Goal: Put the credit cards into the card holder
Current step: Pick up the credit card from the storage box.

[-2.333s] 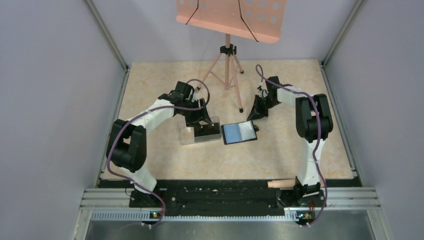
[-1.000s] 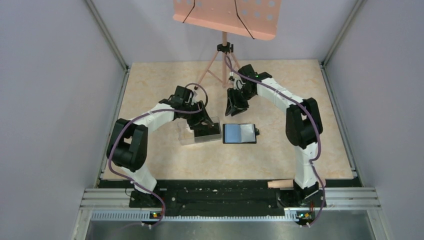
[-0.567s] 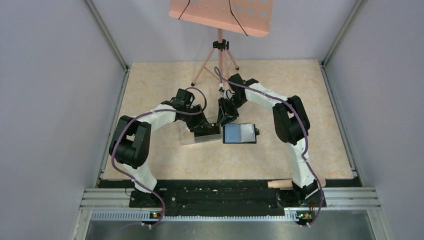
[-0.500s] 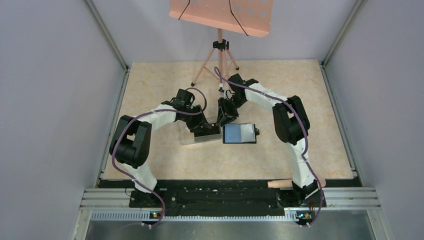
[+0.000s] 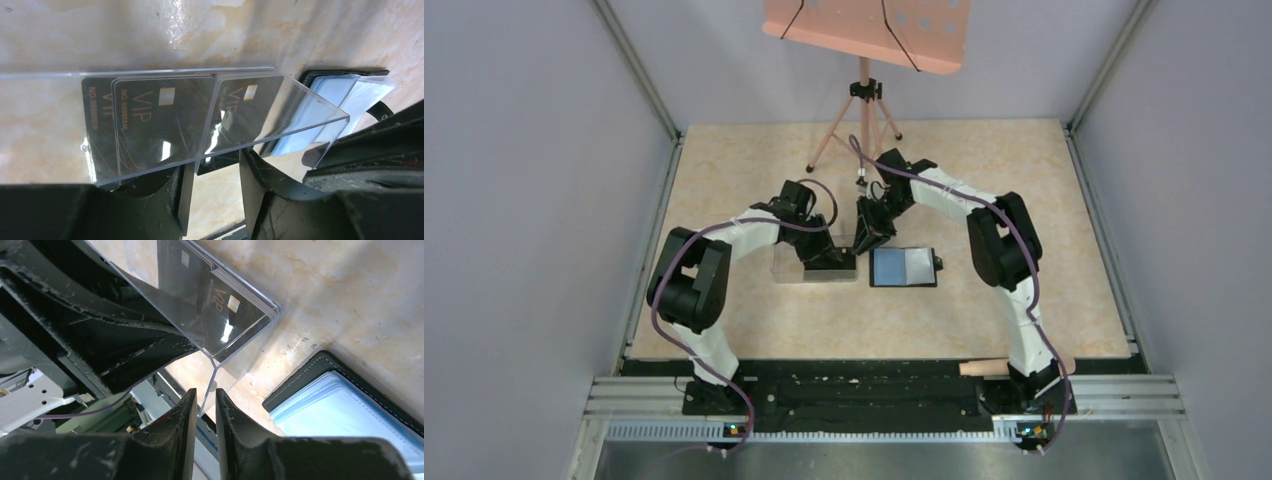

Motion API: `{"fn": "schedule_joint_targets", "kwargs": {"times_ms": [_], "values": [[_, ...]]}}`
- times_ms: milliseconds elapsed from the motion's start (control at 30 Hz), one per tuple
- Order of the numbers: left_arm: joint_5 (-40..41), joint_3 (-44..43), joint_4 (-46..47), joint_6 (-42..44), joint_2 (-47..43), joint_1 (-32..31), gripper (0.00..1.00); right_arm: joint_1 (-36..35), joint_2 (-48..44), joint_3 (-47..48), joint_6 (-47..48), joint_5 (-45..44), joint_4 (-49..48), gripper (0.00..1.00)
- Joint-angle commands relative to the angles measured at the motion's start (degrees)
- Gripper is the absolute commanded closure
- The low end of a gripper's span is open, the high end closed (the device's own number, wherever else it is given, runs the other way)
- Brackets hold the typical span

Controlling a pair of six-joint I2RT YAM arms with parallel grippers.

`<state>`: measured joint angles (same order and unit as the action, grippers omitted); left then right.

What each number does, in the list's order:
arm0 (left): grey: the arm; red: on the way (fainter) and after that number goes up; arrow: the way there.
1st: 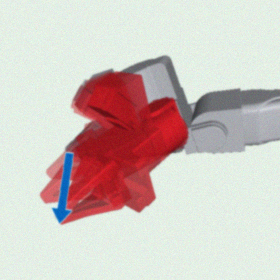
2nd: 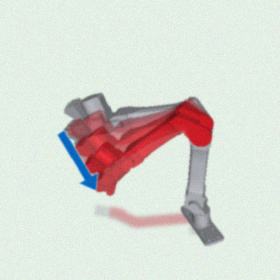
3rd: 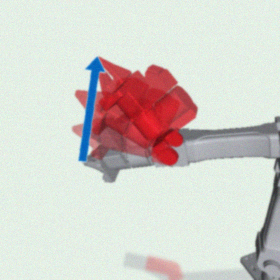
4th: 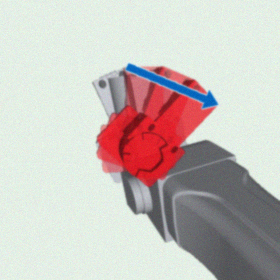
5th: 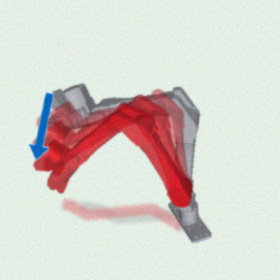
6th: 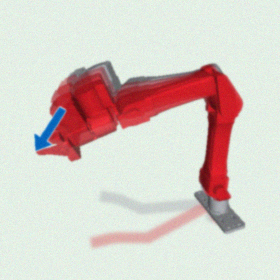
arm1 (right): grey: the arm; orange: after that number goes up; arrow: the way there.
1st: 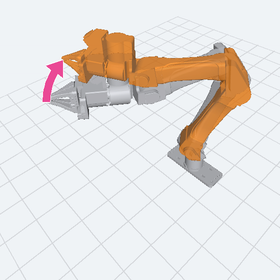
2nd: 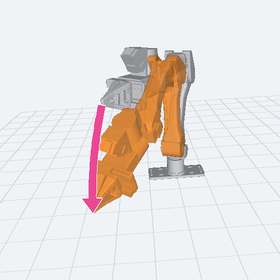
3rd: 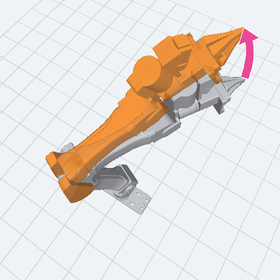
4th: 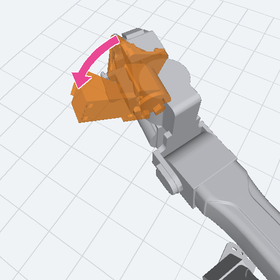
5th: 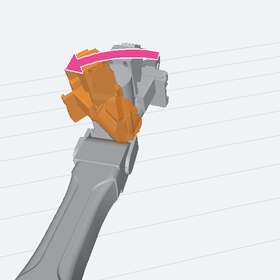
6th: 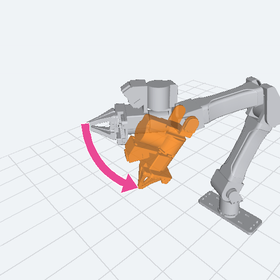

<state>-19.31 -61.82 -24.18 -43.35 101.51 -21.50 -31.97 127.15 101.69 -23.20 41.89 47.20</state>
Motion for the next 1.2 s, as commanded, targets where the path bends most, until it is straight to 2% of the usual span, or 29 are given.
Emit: {"fn": "schedule_joint_targets", "kwargs": {"times_ms": [0,100,167,333,467,933,1167], "values": [[0.3,-2.0,-0.3,0.8,1.9,-0.6,0.59,-1.1,0.4,1.5,-0.7,2.0,-1.3,0.81],[0.4,-3.4,-1.4,1.4,3.2,-1.7,0.67,-1.1,0.4,1.6,-0.7,2.2,-1.3,0.83],[0.6,-4.1,-2.0,1.8,3.9,-2.3,0.69,-1.1,0.5,1.7,-0.7,2.2,-1.3,0.84],[1.1,-4.6,-2.2,2.5,3.3,-2.7,0.87,-1.1,0.5,1.6,-0.7,2.2,-1.3,0.87],[2.2,-4.6,-2.3,3.0,1.5,-2.9,0.96,-1.1,0.4,1.7,-0.8,2.1,-1.3,0.88],[5.4,-6.5,-3.7,5.4,-1.7,-5.4,0.99,-1.1,0.5,1.3,-0.7,2.2,-1.3,0.89],[8.0,-10.3,-7.4,7.5,-0.3,-6.7,0.89,-1.1,0.6,1.1,-0.5,2.3,-1.3,0.89]]}}
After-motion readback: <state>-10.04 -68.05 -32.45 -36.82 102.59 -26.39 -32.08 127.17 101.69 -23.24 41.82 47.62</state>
